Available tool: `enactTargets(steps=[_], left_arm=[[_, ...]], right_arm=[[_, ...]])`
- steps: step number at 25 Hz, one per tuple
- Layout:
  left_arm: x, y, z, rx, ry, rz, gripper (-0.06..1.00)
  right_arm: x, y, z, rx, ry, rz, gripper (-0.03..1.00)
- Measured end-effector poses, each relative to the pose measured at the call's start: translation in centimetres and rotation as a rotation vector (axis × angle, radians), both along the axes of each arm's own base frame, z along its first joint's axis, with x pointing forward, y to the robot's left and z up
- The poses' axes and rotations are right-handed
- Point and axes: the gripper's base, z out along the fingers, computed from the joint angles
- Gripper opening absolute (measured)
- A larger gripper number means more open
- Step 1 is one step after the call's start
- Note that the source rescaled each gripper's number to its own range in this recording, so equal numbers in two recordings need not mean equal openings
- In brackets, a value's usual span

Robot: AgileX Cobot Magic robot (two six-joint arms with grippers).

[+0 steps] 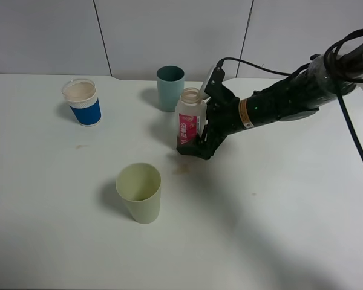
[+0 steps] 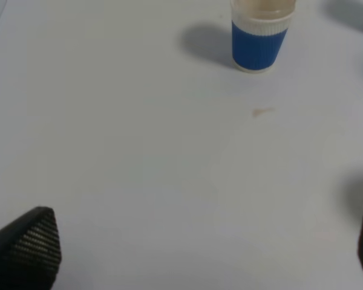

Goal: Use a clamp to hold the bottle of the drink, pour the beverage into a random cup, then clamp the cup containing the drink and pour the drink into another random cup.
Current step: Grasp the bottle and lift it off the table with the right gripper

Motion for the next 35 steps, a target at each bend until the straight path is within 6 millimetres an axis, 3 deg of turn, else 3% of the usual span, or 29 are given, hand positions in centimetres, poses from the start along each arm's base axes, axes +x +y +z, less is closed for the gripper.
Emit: enactTargets(steps=[2, 4, 8, 9, 10, 11, 24, 30, 35], left_arm=[[0.0, 0.0, 0.0, 0.000, 0.000, 0.000, 1.00], [0.0, 0.0, 0.0, 0.000, 0.000, 0.000, 1.00], [0.0, 0.0, 0.0, 0.000, 0.000, 0.000, 1.00], [0.0, 0.0, 0.0, 0.000, 0.000, 0.000, 1.00], [0.0, 0.0, 0.0, 0.000, 0.000, 0.000, 1.00], [0.0, 0.0, 0.0, 0.000, 0.000, 0.000, 1.00], [0.0, 0.0, 0.0, 0.000, 0.000, 0.000, 1.00], [0.0, 0.0, 0.0, 0.000, 0.000, 0.000, 1.00], [0.0, 0.0, 0.0, 0.000, 0.000, 0.000, 1.00]], right_arm=[[-0.1, 0.1, -0.1, 0.007, 0.004, 0.005, 0.92], [-0.1, 0.3, -0.1, 0.009, 0.005, 0.006, 0.77], [-0.2, 0.7, -0.2, 0.005, 0.011, -0.006, 0.33], [-0.2, 0.7, -0.2, 0.005, 0.011, -0.006, 0.33], [-0.3, 0.9, -0.4, -0.010, 0.010, -0.014, 0.09], [-0.3, 1.0, -0.5, -0.017, 0.011, -0.018, 0.02], [-0.7, 1.9, -0.3, -0.046, -0.004, -0.024, 0.01], [-0.5, 1.8, 0.8, -0.077, -0.044, -0.043, 0.01], [-0.3, 1.6, 2.8, -0.062, -0.063, -0.095, 0.01]])
